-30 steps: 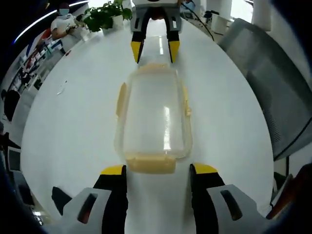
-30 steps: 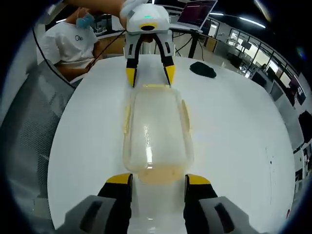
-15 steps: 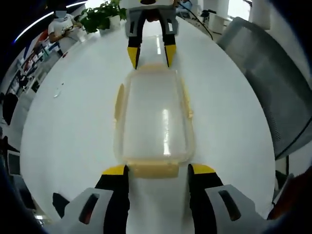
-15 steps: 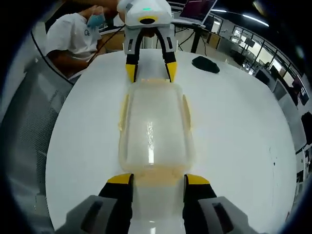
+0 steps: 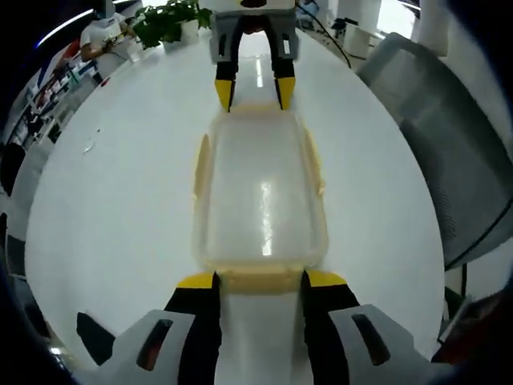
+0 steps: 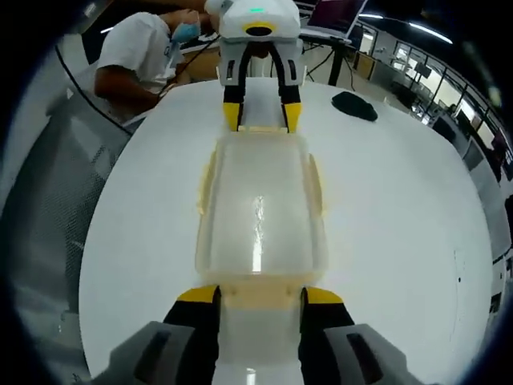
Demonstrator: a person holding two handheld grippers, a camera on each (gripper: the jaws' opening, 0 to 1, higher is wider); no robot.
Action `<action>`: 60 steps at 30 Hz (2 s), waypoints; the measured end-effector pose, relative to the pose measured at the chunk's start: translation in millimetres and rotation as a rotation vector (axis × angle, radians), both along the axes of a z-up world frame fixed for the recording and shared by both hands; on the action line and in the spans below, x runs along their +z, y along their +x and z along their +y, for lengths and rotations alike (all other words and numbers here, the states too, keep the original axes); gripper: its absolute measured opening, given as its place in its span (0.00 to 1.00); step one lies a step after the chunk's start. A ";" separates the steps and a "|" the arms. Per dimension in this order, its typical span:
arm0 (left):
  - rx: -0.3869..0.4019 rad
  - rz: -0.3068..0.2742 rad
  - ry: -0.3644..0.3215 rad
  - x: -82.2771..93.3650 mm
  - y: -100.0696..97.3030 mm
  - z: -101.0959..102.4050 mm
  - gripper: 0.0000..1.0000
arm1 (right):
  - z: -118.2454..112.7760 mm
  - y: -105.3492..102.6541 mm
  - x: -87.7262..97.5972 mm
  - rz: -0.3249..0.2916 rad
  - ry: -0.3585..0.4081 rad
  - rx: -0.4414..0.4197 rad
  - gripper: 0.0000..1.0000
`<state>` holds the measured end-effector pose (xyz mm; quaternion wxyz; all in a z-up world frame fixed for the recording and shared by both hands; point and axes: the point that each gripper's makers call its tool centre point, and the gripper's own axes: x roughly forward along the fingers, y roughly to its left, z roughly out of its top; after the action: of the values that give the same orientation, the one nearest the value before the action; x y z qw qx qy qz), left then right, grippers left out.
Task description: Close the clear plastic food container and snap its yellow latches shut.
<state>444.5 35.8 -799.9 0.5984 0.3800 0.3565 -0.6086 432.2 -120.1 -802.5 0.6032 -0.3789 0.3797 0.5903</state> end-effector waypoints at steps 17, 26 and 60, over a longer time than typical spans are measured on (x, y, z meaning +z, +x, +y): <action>0.024 0.007 -0.010 -0.1 -3.6 2.1 0.38 | -3.6 -3.0 -1.6 -0.005 -0.013 0.006 0.36; 0.047 0.005 0.016 0.2 -28.0 5.7 0.37 | -0.5 -20.4 -2.3 0.000 -0.027 0.014 0.36; 0.038 -0.057 0.045 93.3 -28.8 -13.6 0.37 | -18.8 -23.4 91.3 -0.071 0.051 0.028 0.36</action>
<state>415.7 22.2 -706.6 0.6111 0.4037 0.3598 -0.5781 408.8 -138.9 -711.2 0.6175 -0.3893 0.3373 0.5944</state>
